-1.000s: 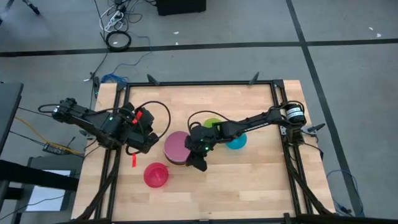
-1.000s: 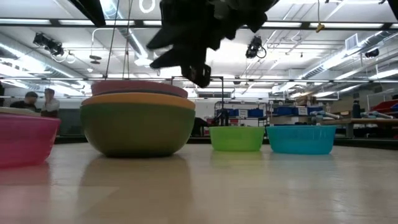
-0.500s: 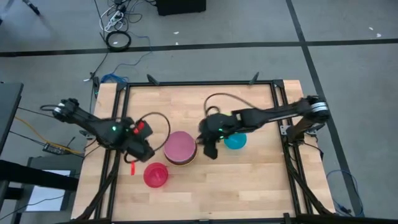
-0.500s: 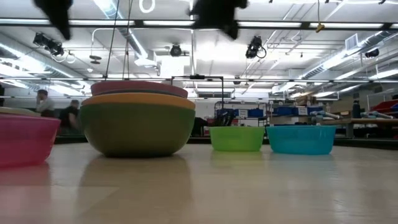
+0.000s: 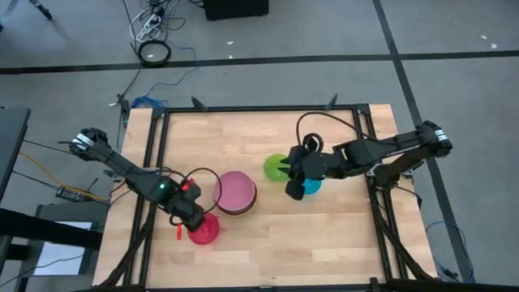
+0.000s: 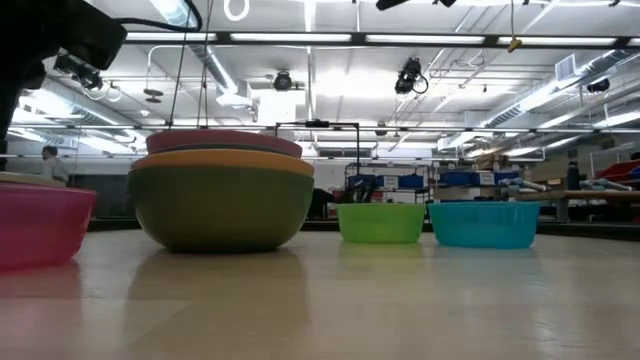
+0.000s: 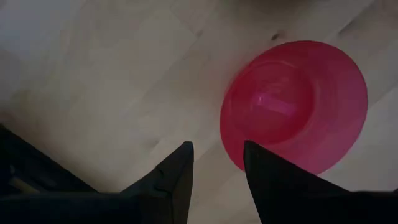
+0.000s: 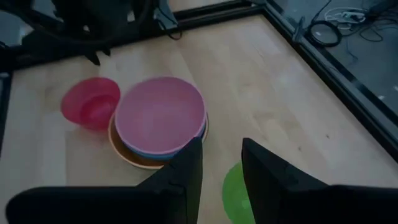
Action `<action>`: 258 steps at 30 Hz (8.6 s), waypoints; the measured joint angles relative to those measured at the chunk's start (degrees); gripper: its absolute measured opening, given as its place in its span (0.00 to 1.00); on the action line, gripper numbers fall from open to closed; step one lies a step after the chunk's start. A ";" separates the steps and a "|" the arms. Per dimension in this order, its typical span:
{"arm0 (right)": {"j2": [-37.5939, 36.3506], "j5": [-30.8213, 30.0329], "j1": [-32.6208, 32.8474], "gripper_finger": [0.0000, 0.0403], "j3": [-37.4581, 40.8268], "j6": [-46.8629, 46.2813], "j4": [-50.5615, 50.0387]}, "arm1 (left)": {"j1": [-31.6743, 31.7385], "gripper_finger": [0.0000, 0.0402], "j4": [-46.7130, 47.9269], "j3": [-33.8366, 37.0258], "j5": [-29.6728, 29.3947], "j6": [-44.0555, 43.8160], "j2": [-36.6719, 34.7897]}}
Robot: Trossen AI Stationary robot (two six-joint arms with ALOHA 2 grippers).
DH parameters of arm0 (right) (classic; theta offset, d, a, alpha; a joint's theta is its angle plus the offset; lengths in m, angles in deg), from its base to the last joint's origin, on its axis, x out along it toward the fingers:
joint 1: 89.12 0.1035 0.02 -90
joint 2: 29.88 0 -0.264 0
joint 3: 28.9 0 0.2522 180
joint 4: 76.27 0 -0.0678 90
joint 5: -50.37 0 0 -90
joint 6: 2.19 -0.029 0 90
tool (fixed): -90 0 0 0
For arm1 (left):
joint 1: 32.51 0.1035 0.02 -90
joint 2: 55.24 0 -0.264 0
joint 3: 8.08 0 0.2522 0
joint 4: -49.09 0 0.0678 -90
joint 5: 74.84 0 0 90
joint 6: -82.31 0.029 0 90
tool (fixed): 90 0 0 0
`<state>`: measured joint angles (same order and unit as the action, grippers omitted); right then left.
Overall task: Nest bowls inside each other
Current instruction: Stack the red bowl on top of the pink bowl, then stack the light green bowl on top of the red bowl, then stack the blue bowl on top of the green bowl
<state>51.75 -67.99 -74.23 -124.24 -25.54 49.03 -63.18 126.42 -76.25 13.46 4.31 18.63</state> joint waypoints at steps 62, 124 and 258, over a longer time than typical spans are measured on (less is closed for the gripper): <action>2.66 0.90 -1.98 0.25 0.07 -0.09 -1.21 | 0.28 0.02 -15.50 9.08 4.21 14.45 3.88; 4.80 19.41 -12.95 0.36 19.45 0.82 14.71 | 26.43 0.50 -14.75 -18.71 -7.33 52.19 3.98; 25.78 8.99 -2.46 0.36 -16.79 -17.07 -42.41 | 2.44 0.50 19.58 -31.52 -40.07 25.49 1.97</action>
<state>77.54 -59.00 -76.69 -141.03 -42.62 6.62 -60.74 146.00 -107.77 -26.61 29.81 20.59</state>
